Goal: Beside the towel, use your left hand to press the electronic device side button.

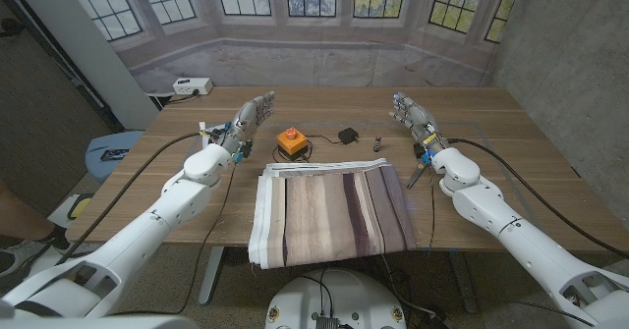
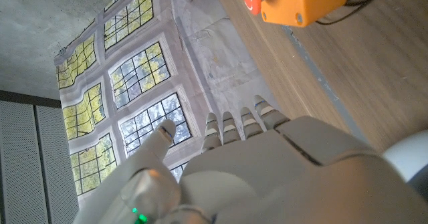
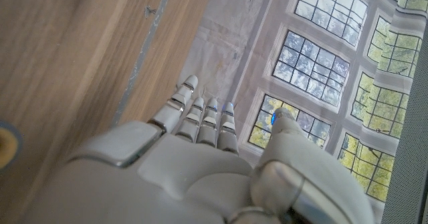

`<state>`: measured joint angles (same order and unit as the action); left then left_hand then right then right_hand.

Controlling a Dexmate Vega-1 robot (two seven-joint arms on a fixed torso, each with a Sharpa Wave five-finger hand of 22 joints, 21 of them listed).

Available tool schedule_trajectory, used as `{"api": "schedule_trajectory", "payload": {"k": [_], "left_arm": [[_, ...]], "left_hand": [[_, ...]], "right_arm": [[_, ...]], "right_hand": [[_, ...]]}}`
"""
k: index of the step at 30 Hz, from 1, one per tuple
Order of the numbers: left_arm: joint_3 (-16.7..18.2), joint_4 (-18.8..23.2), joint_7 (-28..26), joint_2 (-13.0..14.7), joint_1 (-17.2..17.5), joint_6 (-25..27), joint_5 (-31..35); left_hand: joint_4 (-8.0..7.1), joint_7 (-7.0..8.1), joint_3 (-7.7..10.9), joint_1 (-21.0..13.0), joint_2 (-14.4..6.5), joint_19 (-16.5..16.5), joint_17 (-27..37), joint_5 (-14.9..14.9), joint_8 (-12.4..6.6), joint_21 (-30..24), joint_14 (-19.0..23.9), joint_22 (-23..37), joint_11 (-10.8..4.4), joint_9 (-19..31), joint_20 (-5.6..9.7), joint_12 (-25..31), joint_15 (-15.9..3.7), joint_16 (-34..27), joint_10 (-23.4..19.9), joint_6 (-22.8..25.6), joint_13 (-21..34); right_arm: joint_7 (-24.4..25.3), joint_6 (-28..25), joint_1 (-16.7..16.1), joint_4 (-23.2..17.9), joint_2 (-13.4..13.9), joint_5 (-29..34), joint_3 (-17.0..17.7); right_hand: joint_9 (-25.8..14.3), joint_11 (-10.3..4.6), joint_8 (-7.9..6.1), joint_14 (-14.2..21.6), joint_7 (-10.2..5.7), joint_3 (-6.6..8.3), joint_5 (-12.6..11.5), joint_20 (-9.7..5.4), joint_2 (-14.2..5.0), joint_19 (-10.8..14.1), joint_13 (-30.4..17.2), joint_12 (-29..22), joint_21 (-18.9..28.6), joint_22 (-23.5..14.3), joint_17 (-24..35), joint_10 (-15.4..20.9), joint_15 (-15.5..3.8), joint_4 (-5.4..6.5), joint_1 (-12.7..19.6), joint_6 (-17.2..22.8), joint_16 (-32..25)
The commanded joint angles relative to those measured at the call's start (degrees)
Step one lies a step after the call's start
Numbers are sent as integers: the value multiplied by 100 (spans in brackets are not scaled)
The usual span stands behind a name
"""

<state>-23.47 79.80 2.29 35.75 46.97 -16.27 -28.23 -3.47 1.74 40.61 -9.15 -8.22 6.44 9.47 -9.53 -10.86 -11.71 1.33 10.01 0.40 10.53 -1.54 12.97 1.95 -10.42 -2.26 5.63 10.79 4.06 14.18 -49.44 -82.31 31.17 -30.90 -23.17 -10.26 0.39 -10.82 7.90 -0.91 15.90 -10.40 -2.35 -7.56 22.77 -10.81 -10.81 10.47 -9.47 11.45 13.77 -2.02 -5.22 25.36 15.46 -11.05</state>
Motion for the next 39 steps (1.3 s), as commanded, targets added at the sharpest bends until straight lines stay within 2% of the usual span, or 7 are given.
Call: {"api": "schedule_trajectory", "payload": {"k": [1,6,14,31,39], "left_arm": [[-55,271,-250,246,63,-20,529],[-64,436,-321,380,97,77,708],[-101,897,-503,796,192,302,1331],[-110,1610,-764,1355,394,791,2311],[-100,1932,-802,1563,462,1033,2684]], "left_hand": [[47,25,19,-65,-6,30,17,-30,-9,12,19,10,-6,8,-36,-14,2,12,-48,62,31],[58,15,20,-72,-8,23,17,-30,-10,16,8,10,-9,8,-44,-20,8,19,-42,70,31],[70,18,20,-77,-8,22,18,-30,-9,19,5,10,-4,9,-46,-27,2,22,-40,74,31],[73,43,14,-69,-3,11,25,-27,-3,26,4,11,-24,9,-69,-36,-17,21,-45,70,32],[26,83,-17,-14,6,-113,48,-18,-7,70,-72,12,-72,10,-147,-37,72,33,-68,87,33]], "right_arm": [[-20,-104,108,66,8,48,-38],[-2,-172,129,72,24,60,-46],[48,-183,128,80,23,90,-49],[127,-243,72,-45,119,125,0],[142,-171,28,-30,132,121,40]], "right_hand": [[-21,33,-20,1,14,-2,-13,10,4,-4,-29,-29,38,-30,6,0,6,-42,101,48,-41],[-21,35,-22,1,15,-1,-11,10,3,-3,-29,-30,39,-30,5,-1,9,-57,111,56,-44],[-22,47,-24,-3,21,2,-7,9,2,-2,-28,-26,42,-30,2,-17,8,-83,130,70,-46],[-22,48,-30,3,35,16,-1,10,-8,-1,-27,-23,45,-29,-4,-39,13,-142,184,103,-54],[-22,45,-34,2,48,19,3,6,-12,9,-26,-27,50,-29,-5,-37,18,-163,201,124,-57]]}}
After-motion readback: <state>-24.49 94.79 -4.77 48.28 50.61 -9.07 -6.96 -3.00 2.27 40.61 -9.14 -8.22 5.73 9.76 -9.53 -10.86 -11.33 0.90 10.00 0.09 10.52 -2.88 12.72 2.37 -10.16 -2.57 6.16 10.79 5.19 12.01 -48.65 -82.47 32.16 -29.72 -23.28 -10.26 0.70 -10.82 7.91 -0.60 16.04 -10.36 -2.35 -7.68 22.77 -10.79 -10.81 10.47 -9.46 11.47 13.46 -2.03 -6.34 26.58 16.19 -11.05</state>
